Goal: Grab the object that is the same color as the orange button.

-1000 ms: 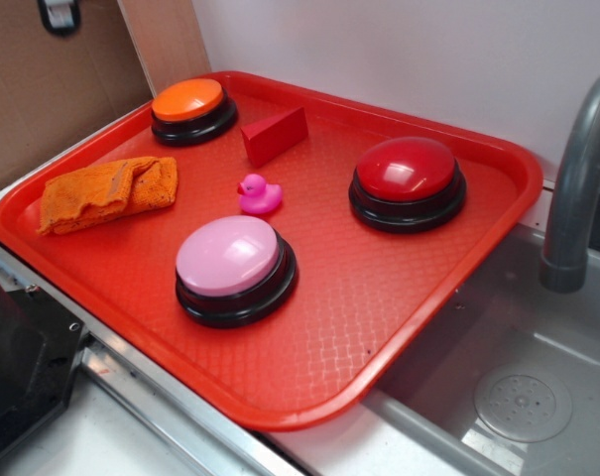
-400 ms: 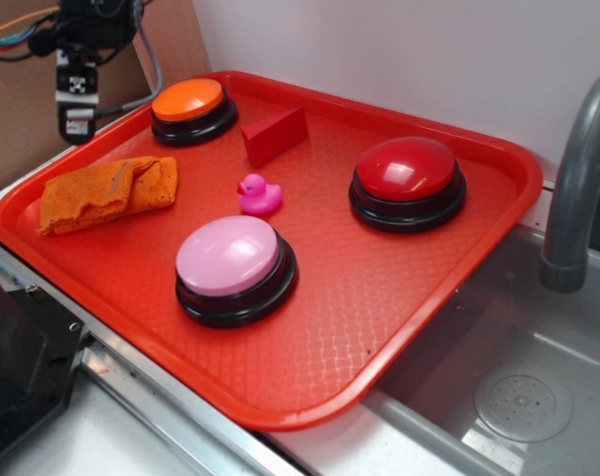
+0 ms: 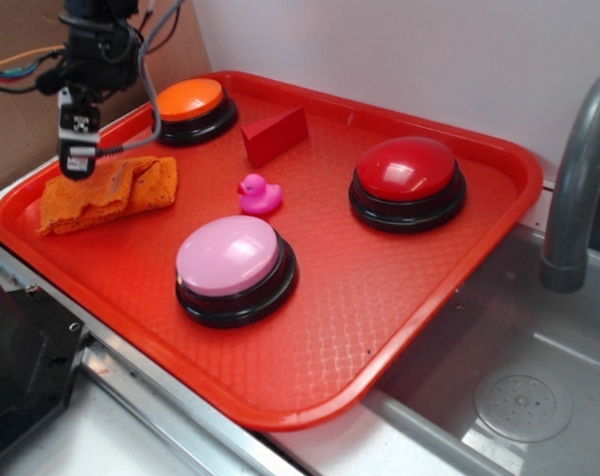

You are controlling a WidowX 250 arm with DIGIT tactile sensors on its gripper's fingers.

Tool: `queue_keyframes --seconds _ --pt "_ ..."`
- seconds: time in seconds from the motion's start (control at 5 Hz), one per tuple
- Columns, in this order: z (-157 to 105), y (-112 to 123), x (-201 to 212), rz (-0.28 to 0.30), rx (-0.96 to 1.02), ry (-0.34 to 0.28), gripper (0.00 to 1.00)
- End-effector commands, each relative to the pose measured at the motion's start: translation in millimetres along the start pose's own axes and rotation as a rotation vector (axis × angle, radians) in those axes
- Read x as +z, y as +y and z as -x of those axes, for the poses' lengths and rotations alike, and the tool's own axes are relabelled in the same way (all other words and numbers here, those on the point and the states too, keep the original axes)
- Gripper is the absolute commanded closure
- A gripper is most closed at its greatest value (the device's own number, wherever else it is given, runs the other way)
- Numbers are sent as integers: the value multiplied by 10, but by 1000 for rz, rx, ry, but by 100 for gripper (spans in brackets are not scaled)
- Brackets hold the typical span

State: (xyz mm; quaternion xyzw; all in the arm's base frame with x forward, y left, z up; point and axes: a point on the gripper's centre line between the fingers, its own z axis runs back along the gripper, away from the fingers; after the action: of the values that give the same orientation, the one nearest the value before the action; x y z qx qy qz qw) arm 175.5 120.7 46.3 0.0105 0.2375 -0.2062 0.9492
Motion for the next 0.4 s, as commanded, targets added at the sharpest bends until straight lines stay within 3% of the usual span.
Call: queue_keyframes --seconds 0.0,0.2 --pt "-201 21 -167 -113 -10 -52 0" --pt "-276 12 -262 -102 -11 -92 100"
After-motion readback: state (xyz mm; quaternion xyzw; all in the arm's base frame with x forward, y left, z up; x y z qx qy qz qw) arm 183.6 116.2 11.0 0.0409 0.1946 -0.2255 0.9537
